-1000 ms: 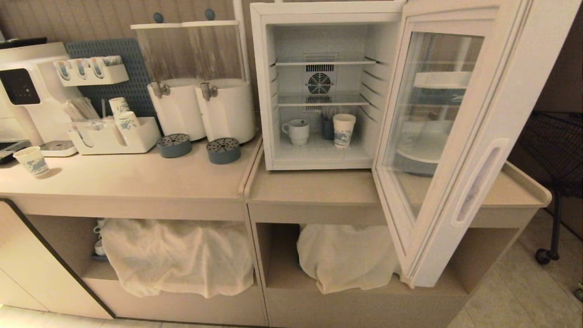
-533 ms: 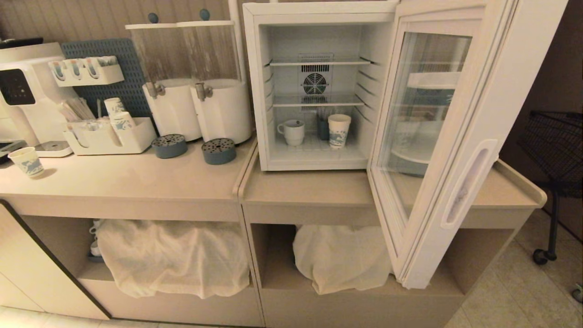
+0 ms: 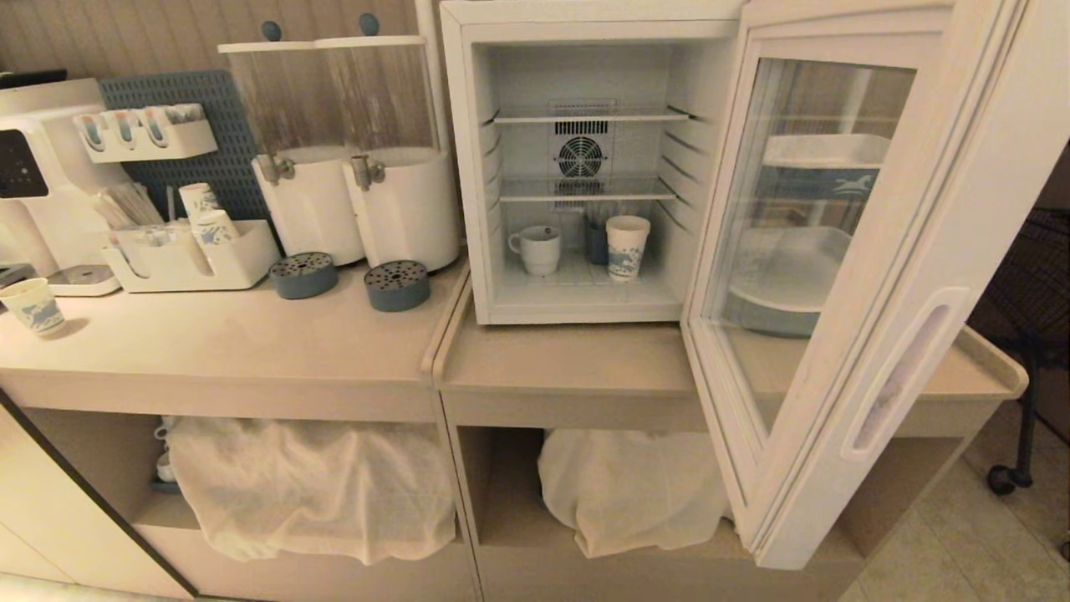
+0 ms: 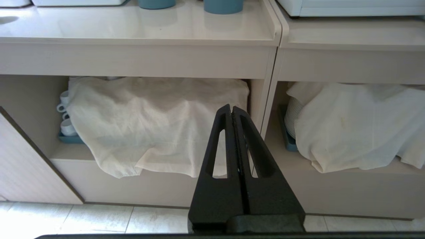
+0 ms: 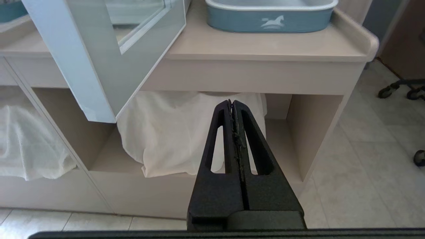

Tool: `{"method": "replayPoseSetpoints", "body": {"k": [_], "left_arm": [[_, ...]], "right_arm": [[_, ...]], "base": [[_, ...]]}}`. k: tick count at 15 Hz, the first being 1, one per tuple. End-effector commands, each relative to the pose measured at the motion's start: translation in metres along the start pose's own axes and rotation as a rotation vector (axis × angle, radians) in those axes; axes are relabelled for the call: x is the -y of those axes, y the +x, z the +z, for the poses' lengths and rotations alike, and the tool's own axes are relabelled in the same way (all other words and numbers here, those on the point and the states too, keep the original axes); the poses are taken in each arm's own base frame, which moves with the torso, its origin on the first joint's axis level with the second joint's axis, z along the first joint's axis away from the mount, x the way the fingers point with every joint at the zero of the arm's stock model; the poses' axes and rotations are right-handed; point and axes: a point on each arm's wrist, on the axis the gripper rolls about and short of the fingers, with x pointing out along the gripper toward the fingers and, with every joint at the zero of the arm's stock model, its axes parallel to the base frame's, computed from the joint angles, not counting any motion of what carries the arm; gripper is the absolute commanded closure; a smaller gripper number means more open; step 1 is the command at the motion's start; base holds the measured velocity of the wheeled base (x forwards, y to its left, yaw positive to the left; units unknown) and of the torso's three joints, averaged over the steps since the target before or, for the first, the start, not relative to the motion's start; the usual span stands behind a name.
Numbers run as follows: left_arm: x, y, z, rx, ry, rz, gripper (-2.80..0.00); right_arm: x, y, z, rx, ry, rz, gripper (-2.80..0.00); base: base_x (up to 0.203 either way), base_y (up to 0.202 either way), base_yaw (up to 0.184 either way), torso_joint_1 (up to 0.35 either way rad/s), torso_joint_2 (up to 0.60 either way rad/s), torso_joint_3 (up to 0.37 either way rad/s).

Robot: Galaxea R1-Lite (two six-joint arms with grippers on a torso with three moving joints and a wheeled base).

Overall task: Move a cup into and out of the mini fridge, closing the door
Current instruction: Close the freezer door

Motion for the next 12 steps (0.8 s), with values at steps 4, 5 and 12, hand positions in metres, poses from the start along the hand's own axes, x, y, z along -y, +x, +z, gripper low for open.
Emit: {"method": "replayPoseSetpoints", "body": {"k": [4,5,12], "left_arm": [[0.0,0.0,0.0,0.0,-0.001,0.0,0.0],[0.0,0.0,0.0,0.0,-0.001,0.0,0.0],[0.0,0.0,0.0,-0.002,-0.002,0.0,0.0]], "right_arm": [[0.002,-0.038,0.078,0.211,0.0,0.013,0.0],[0.003,-0.05,0.102,0.247,0.002,0.014,0.0],[0.011,0.04,0.242,-0.052,0.243,-0.086,0.0]], "base": [[0.0,0.0,0.0,0.0,0.0,0.0],[0.0,0.0,0.0,0.0,0.0,0.0],[0.0,0.0,0.0,0.0,0.0,0.0]]}}
